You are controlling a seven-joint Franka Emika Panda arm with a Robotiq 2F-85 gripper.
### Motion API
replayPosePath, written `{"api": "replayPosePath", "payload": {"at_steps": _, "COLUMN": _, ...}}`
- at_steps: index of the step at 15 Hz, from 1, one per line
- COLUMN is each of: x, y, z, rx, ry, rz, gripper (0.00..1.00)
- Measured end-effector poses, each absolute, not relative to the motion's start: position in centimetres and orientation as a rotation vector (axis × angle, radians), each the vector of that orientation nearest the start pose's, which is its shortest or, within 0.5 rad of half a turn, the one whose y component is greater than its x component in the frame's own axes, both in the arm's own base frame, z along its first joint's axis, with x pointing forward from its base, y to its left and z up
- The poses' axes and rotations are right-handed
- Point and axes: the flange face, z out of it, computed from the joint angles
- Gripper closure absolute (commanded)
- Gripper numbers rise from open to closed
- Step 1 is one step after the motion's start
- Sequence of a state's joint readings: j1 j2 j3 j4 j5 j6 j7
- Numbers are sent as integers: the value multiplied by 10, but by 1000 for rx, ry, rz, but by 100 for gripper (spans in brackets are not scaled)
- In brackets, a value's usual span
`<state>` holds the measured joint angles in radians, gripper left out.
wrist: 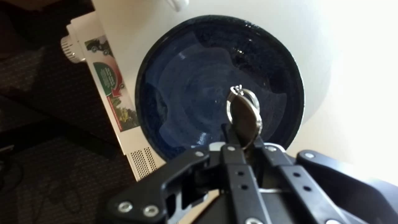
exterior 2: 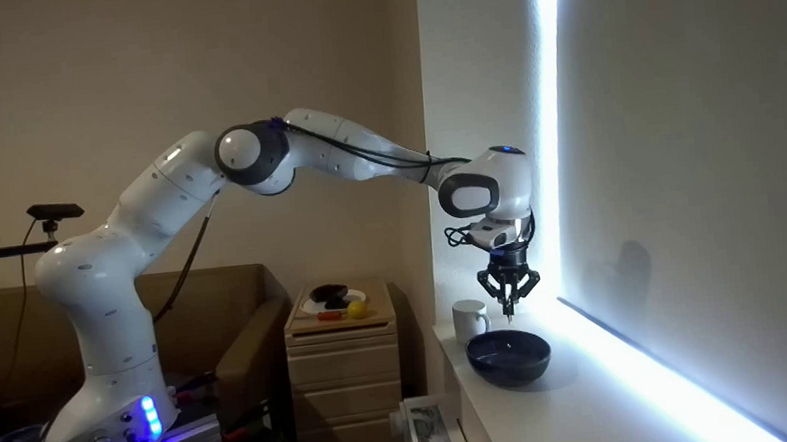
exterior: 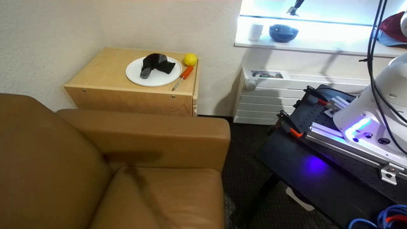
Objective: Pick up the keys from the black bowl and place it on the cabinet to the left.
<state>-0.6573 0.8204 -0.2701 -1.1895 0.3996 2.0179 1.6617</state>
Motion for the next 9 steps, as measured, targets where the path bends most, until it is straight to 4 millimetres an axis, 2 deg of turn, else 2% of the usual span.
{"api": "replayPosePath", "payload": {"at_steps": 2, "x": 498, "y": -552, "z": 338, "rx": -857, "ry": 2856, "rz": 59, "gripper": 97}}
{"api": "replayPosePath", "payload": {"at_steps": 5, "x": 469, "y": -533, "z": 368, "rx": -1098, "ry": 2787, "rz": 86, "gripper": 97}}
{"api": "replayPosePath", "payload": {"at_steps": 9, "x": 450, "y": -487, "z": 376, "rx": -1403, "ry": 2645, "rz": 151, "gripper": 97}}
